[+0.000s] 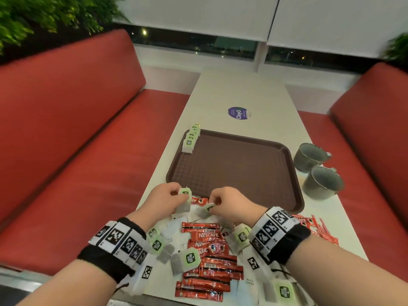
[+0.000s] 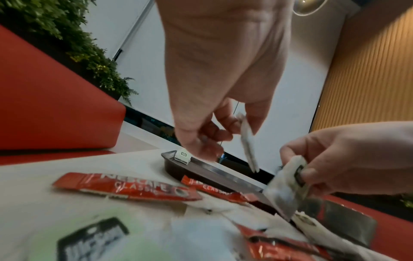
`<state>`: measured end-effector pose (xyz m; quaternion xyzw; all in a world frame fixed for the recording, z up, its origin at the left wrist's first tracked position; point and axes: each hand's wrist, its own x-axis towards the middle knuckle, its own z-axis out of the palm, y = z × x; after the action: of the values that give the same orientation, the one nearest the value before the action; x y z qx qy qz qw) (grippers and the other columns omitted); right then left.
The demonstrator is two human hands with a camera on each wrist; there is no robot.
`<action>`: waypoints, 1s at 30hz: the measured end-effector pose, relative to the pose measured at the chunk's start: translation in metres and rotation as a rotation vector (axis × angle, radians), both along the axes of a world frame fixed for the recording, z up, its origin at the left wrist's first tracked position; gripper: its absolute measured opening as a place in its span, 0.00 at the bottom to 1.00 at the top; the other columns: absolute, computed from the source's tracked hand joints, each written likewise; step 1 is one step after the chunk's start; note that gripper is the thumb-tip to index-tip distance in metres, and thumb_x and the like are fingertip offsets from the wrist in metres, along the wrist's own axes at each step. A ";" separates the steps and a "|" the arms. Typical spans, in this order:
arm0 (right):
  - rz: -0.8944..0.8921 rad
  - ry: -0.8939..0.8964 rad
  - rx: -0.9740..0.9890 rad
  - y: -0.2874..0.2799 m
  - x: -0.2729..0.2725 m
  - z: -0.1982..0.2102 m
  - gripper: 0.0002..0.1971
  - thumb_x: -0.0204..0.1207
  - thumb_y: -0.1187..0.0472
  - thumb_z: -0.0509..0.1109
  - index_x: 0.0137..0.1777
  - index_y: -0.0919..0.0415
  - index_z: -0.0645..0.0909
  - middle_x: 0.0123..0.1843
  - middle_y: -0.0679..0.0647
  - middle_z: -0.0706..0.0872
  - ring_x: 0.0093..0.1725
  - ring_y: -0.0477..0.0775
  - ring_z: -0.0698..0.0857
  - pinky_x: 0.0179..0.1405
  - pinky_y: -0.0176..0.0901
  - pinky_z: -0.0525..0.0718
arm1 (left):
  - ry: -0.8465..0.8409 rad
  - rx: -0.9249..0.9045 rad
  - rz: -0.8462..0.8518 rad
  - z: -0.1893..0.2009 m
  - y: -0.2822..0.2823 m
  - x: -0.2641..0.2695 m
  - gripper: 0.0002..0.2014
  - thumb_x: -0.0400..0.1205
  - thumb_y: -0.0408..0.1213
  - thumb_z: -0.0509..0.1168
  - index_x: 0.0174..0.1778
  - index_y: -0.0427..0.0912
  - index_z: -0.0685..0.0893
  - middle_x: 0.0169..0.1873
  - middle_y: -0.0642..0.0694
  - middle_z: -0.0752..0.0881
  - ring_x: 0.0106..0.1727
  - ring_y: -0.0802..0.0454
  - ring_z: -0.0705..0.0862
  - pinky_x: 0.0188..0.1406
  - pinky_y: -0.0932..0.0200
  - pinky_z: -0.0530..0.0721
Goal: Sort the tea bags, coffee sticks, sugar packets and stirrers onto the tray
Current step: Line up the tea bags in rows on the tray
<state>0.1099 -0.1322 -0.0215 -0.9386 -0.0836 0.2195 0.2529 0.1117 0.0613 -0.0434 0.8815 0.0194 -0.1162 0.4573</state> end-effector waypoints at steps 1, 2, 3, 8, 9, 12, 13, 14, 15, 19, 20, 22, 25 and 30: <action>0.010 0.003 0.061 -0.002 -0.002 0.006 0.06 0.74 0.58 0.73 0.39 0.52 0.78 0.38 0.45 0.78 0.36 0.45 0.76 0.35 0.37 0.76 | 0.044 -0.071 0.003 0.003 -0.001 0.000 0.15 0.79 0.35 0.66 0.30 0.43 0.66 0.26 0.48 0.66 0.25 0.54 0.65 0.21 0.64 0.63; 0.024 0.004 0.111 -0.003 -0.004 0.013 0.06 0.74 0.59 0.73 0.40 0.52 0.78 0.36 0.43 0.78 0.33 0.43 0.75 0.31 0.32 0.73 | 0.107 -0.153 -0.003 0.006 -0.003 0.000 0.13 0.79 0.34 0.64 0.32 0.43 0.67 0.29 0.46 0.67 0.27 0.53 0.67 0.25 0.61 0.64; 0.033 0.006 0.160 -0.003 -0.007 0.019 0.05 0.75 0.60 0.73 0.41 0.51 0.80 0.34 0.42 0.78 0.32 0.40 0.74 0.29 0.29 0.71 | 0.186 -0.241 -0.016 0.008 -0.007 0.000 0.10 0.78 0.32 0.62 0.34 0.43 0.68 0.31 0.45 0.69 0.31 0.52 0.71 0.29 0.58 0.69; -0.020 0.006 0.330 -0.005 -0.018 0.026 0.07 0.74 0.64 0.74 0.40 0.51 0.82 0.34 0.44 0.83 0.31 0.39 0.78 0.35 0.30 0.76 | 0.473 -0.602 -0.135 0.021 -0.033 -0.011 0.04 0.83 0.32 0.57 0.48 0.40 0.76 0.39 0.38 0.79 0.36 0.47 0.81 0.35 0.53 0.82; -0.045 -0.006 0.328 -0.005 -0.019 0.024 0.08 0.74 0.64 0.75 0.40 0.51 0.82 0.34 0.46 0.83 0.32 0.41 0.79 0.37 0.33 0.78 | 0.527 -0.684 -0.145 0.023 -0.036 -0.013 0.08 0.85 0.37 0.56 0.52 0.39 0.78 0.42 0.35 0.81 0.39 0.45 0.83 0.38 0.51 0.84; -0.160 -0.072 0.338 -0.008 -0.027 0.017 0.05 0.73 0.64 0.75 0.42 0.54 0.83 0.36 0.52 0.85 0.35 0.49 0.82 0.41 0.49 0.83 | 0.651 -0.788 -0.239 0.025 -0.042 -0.018 0.18 0.87 0.49 0.55 0.63 0.40 0.77 0.48 0.35 0.85 0.44 0.42 0.87 0.44 0.47 0.88; -0.203 -0.090 0.363 -0.011 -0.030 0.016 0.05 0.73 0.64 0.75 0.43 0.54 0.82 0.36 0.51 0.85 0.35 0.49 0.83 0.44 0.51 0.85 | 0.650 -0.799 -0.267 0.024 -0.045 -0.020 0.15 0.86 0.45 0.58 0.66 0.42 0.75 0.48 0.36 0.84 0.43 0.42 0.87 0.44 0.48 0.88; -0.242 -0.107 0.393 -0.015 -0.032 0.016 0.06 0.73 0.64 0.75 0.45 0.54 0.82 0.36 0.50 0.85 0.35 0.48 0.84 0.45 0.51 0.85 | 0.640 -0.814 -0.274 0.022 -0.047 -0.020 0.15 0.85 0.37 0.60 0.68 0.44 0.72 0.48 0.37 0.84 0.41 0.44 0.87 0.42 0.50 0.89; -0.272 -0.132 0.397 -0.021 -0.035 0.018 0.06 0.73 0.64 0.75 0.46 0.54 0.82 0.36 0.48 0.85 0.35 0.47 0.84 0.44 0.50 0.85 | 0.626 -0.824 -0.267 0.018 -0.050 -0.021 0.18 0.84 0.30 0.61 0.70 0.45 0.71 0.46 0.37 0.83 0.37 0.46 0.86 0.38 0.53 0.88; -0.236 -0.176 0.010 -0.059 -0.051 0.012 0.11 0.73 0.57 0.74 0.54 0.54 0.81 0.47 0.46 0.83 0.46 0.46 0.81 0.47 0.41 0.81 | 0.584 -0.781 -0.188 0.011 -0.058 -0.023 0.20 0.83 0.22 0.58 0.68 0.46 0.72 0.45 0.35 0.83 0.31 0.50 0.83 0.28 0.60 0.82; -0.205 -0.140 -0.103 -0.066 -0.057 0.005 0.15 0.72 0.54 0.75 0.57 0.53 0.81 0.53 0.47 0.82 0.52 0.47 0.81 0.51 0.40 0.81 | 0.578 -0.760 -0.176 0.011 -0.059 -0.024 0.20 0.83 0.22 0.57 0.67 0.46 0.73 0.47 0.34 0.83 0.32 0.50 0.83 0.28 0.60 0.81; -0.159 -0.095 -0.227 -0.071 -0.068 -0.010 0.23 0.71 0.46 0.74 0.65 0.51 0.78 0.61 0.49 0.79 0.60 0.50 0.78 0.58 0.44 0.81 | 0.556 -0.716 -0.145 0.007 -0.059 -0.027 0.19 0.83 0.22 0.56 0.67 0.44 0.73 0.49 0.33 0.84 0.34 0.49 0.85 0.29 0.59 0.82; -0.126 -0.091 -0.284 -0.068 -0.072 -0.026 0.32 0.69 0.36 0.72 0.70 0.50 0.73 0.64 0.50 0.77 0.64 0.53 0.75 0.61 0.49 0.79 | 0.551 -0.686 -0.092 0.006 -0.060 -0.034 0.18 0.83 0.22 0.57 0.67 0.41 0.73 0.53 0.31 0.84 0.38 0.47 0.87 0.32 0.58 0.84; -0.092 -0.141 -0.345 -0.061 -0.069 -0.036 0.31 0.68 0.39 0.73 0.69 0.50 0.70 0.63 0.51 0.77 0.64 0.56 0.76 0.60 0.54 0.77 | 0.481 -0.637 -0.038 0.009 -0.065 -0.042 0.18 0.82 0.20 0.58 0.65 0.42 0.75 0.50 0.36 0.85 0.40 0.48 0.87 0.34 0.57 0.82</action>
<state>0.0410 -0.1930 -0.0573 -0.9839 -0.0194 0.1524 0.0913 0.0694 -0.0037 -0.0347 0.6435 0.0725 -0.3282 0.6877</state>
